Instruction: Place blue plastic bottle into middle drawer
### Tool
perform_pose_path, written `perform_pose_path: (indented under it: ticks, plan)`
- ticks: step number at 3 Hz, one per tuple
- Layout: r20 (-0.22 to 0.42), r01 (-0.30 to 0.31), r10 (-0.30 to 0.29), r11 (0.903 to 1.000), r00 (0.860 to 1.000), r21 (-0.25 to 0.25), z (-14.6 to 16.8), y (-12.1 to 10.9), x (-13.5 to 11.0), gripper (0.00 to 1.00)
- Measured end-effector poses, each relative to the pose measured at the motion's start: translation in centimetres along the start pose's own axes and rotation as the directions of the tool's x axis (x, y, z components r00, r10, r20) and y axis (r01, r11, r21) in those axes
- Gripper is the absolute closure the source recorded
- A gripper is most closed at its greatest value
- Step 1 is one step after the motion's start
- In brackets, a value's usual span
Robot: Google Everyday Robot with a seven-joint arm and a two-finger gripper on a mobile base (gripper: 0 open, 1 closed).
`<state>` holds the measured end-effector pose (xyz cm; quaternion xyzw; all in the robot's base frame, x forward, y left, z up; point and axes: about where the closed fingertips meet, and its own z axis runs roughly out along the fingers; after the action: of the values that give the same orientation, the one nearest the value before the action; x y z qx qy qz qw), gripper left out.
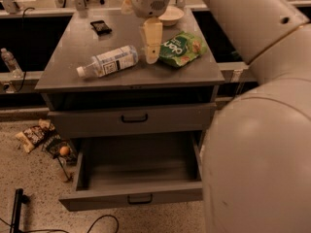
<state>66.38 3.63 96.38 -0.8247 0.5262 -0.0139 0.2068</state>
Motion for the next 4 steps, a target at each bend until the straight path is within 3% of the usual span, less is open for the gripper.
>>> perform_pose_path:
  ticks: [2, 3, 4]
  plan:
    - [0.071, 0.113, -0.107, 0.9908, 0.992, -0.075, 8.4, -6.0, -5.2, 0.0]
    - [0.096, 0.116, -0.107, 0.988, 0.99, -0.102, 12.8, -7.7, -6.8, 0.0]
    - [0.102, 0.098, -0.086, 0.988, 0.991, -0.119, 16.4, -8.7, -6.9, 0.22]
